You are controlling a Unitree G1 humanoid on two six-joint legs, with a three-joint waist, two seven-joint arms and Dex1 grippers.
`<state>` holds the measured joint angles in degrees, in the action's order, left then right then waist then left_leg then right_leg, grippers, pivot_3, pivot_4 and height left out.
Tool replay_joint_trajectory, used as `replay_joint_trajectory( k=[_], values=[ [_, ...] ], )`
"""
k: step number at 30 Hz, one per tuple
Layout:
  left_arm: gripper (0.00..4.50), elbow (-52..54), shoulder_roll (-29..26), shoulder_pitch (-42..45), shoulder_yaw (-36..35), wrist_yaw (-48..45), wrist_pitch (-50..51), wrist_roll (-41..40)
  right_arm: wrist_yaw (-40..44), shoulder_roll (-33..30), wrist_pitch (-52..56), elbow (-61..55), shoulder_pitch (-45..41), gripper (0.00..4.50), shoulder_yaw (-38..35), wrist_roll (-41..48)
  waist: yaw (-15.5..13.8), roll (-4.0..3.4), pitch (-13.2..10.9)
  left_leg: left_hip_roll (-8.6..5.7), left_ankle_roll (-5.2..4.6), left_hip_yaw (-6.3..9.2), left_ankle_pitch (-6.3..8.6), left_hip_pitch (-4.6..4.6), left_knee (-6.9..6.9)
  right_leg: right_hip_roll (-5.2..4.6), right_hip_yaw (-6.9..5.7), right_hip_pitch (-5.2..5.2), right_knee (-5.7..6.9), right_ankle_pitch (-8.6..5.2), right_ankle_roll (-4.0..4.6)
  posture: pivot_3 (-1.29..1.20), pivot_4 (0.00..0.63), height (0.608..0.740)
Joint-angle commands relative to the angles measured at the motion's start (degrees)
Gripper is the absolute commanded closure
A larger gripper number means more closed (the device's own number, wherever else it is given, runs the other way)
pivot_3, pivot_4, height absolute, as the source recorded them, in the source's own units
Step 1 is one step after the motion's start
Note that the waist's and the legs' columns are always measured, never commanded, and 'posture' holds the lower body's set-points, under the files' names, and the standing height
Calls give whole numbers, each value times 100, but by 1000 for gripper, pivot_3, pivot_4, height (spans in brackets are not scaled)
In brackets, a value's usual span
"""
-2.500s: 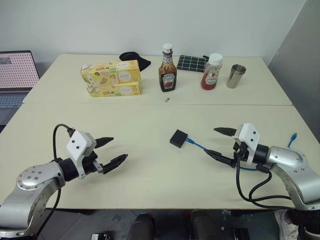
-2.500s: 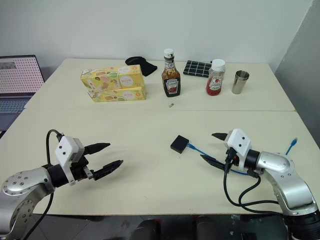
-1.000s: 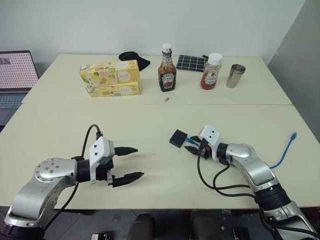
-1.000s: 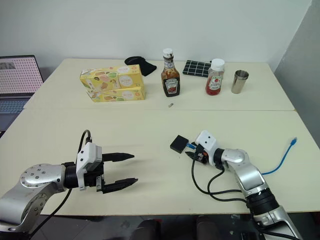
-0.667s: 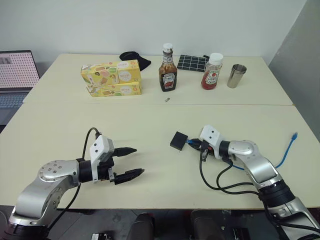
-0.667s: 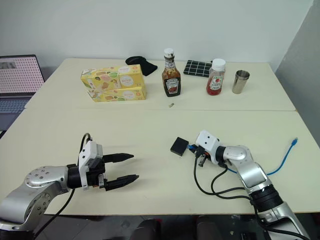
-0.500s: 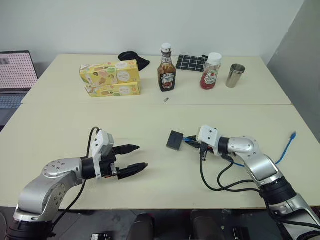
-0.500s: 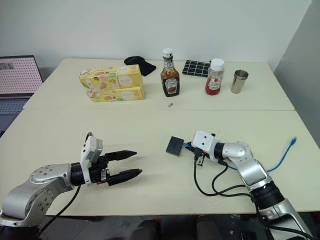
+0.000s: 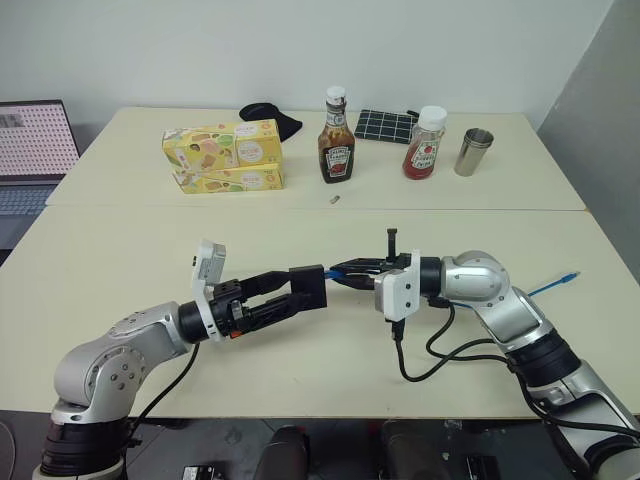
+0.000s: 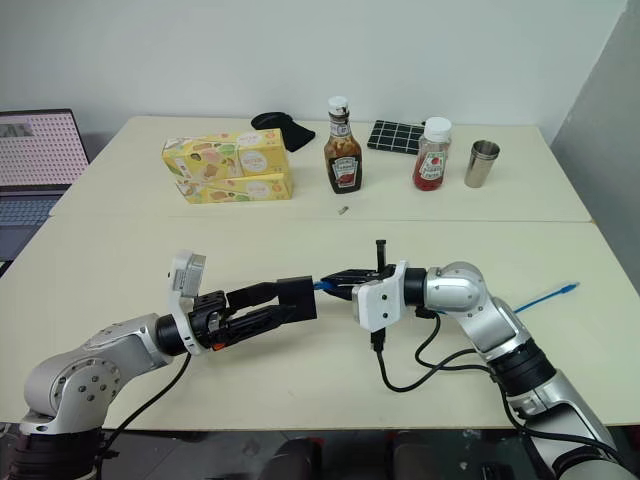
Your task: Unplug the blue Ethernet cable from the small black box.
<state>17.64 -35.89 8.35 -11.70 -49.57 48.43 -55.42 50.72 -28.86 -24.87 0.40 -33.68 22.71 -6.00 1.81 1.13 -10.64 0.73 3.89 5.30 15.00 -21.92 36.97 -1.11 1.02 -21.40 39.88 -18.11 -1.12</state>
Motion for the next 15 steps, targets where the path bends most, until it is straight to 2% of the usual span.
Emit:
replay_joint_trajectory(
  k=[1,14,15],
  values=[
    [885,80,0,83,-155,-76,40,-269,-77,41,-214,-29,-196,4371,-141,-6,1,0,0,0,0,0,0,0,0,0,0,0,0,0,0,0,150,740],
    [3700,95,-27,61,28,-106,-29,-193,-131,0,-490,-110,-137,4372,-81,-90,0,0,0,-1,0,0,0,0,0,-1,1,0,0,0,0,0,150,740],
    [3727,101,-33,58,35,-121,-36,-177,-124,-7,-517,-114,-129,4372,-73,-95,-1,0,0,-2,0,0,0,0,0,-1,1,0,0,0,0,0,150,740]
  ],
)
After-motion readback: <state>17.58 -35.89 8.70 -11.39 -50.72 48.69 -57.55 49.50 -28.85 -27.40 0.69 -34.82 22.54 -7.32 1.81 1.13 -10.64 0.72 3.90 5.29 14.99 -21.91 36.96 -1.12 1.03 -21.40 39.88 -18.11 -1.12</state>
